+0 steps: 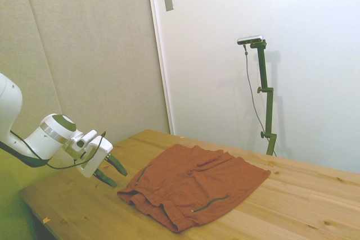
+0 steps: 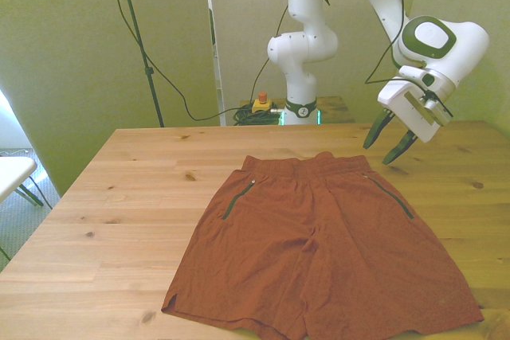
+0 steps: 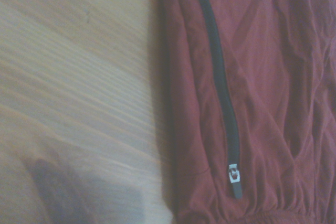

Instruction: Fold the shorts

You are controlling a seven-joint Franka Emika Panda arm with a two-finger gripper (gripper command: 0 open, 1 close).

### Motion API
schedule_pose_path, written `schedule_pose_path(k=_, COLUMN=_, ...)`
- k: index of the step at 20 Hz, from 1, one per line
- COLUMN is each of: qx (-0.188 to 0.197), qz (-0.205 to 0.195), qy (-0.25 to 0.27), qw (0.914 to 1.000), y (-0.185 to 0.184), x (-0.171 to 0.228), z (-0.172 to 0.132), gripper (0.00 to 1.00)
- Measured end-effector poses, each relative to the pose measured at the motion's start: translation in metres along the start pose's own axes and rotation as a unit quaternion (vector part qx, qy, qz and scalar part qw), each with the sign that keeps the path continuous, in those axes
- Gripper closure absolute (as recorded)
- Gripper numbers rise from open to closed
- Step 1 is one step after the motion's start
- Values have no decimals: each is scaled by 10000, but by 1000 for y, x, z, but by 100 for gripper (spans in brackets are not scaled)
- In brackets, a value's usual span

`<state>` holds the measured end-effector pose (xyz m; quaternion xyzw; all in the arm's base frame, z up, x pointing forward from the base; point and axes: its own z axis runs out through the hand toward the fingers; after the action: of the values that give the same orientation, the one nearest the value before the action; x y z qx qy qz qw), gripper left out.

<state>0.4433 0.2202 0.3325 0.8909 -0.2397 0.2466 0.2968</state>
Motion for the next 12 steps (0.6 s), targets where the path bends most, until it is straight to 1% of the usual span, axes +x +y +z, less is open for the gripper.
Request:
schedule_pose_path(k=4, qx=-177, qz=-68, qy=-5, qw=9998, y=0, x=-7, z=4, gripper=0)
schedule_pose_path(k=7, qx=-354, qz=-50, qy=-61, qw=9993, y=7, x=-5, z=16, gripper=0)
schedule_pose_path(k=11, qx=-447, qz=7, qy=-115, qw=9989, y=13, x=1, z=27, gripper=0)
schedule_pose_path(k=12, qx=-442, qz=12, qy=-120, qw=9989, y=13, x=2, z=28, gripper=100)
